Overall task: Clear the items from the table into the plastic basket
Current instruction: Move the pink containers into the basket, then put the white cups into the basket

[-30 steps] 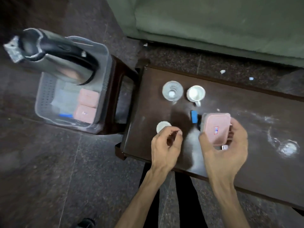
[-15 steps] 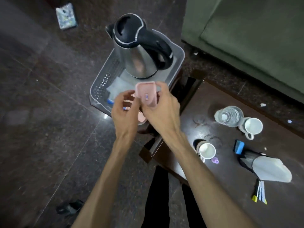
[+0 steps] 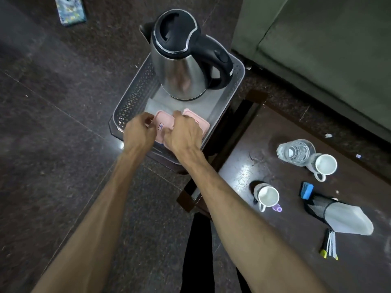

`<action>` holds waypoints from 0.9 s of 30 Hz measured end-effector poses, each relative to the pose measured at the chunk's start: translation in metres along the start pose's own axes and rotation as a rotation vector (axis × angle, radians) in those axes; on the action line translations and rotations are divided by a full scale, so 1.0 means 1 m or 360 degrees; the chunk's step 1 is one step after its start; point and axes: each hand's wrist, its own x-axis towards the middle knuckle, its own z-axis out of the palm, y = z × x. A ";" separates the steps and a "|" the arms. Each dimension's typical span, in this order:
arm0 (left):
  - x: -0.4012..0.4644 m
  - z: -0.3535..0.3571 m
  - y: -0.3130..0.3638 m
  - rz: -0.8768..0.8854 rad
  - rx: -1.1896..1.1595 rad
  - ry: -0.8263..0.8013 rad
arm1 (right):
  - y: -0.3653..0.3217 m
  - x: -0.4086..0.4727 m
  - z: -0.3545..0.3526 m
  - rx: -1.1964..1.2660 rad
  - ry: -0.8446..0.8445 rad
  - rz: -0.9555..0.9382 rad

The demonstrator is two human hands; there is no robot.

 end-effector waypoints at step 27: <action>-0.252 0.239 0.120 0.0745 0.0483 -0.0505 | 0.337 -0.144 -0.158 0.0227 0.0586 0.1103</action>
